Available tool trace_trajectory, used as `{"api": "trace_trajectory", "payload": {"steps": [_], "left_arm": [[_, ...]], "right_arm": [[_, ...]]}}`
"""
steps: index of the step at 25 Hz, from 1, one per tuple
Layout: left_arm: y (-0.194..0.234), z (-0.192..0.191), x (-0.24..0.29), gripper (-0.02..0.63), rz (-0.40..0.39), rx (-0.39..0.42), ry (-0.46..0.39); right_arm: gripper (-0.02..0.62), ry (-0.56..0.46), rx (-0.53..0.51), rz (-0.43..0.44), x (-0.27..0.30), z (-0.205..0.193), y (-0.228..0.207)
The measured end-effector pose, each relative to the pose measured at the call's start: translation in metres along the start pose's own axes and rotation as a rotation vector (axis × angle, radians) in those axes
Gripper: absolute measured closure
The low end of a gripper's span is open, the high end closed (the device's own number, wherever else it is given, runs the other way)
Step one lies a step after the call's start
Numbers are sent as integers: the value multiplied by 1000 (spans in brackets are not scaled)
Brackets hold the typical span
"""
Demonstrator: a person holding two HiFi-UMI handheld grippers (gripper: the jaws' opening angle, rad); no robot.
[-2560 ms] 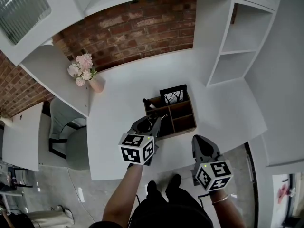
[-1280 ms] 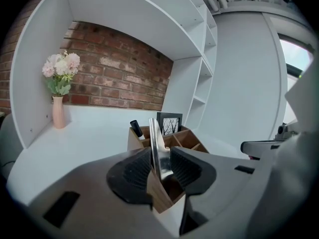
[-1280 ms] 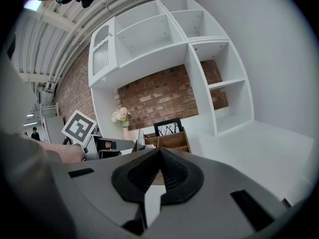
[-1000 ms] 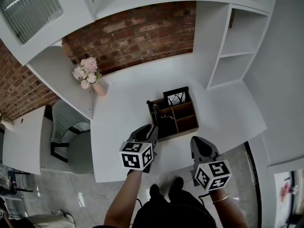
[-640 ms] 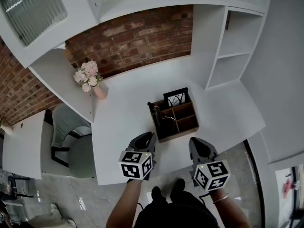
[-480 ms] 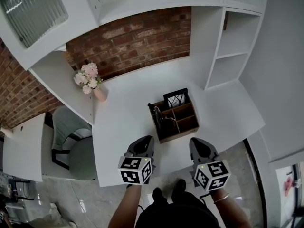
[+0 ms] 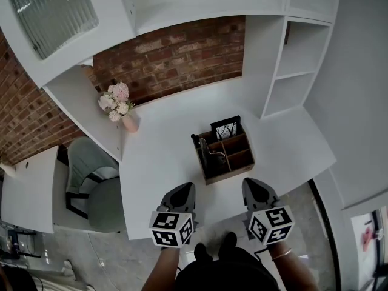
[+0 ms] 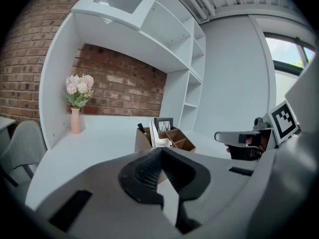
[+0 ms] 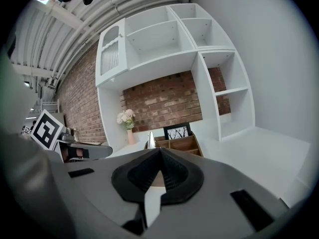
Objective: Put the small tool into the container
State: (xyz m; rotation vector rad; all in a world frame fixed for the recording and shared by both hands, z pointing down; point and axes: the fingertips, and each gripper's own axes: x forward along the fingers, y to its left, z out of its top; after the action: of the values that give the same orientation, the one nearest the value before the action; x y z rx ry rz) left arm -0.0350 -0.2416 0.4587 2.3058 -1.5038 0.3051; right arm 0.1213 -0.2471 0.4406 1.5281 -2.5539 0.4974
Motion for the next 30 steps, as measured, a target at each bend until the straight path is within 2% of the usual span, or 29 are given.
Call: {"api": "trace_trajectory", "payload": {"steps": [11, 30], "left_arm": [[1, 7, -7, 597, -1, -12, -21], [1, 6, 0, 597, -22, -17, -7]], "right_arm": [[592, 8, -33, 0, -2, 2, 5], [592, 10, -40, 9, 1, 3, 9]]}}
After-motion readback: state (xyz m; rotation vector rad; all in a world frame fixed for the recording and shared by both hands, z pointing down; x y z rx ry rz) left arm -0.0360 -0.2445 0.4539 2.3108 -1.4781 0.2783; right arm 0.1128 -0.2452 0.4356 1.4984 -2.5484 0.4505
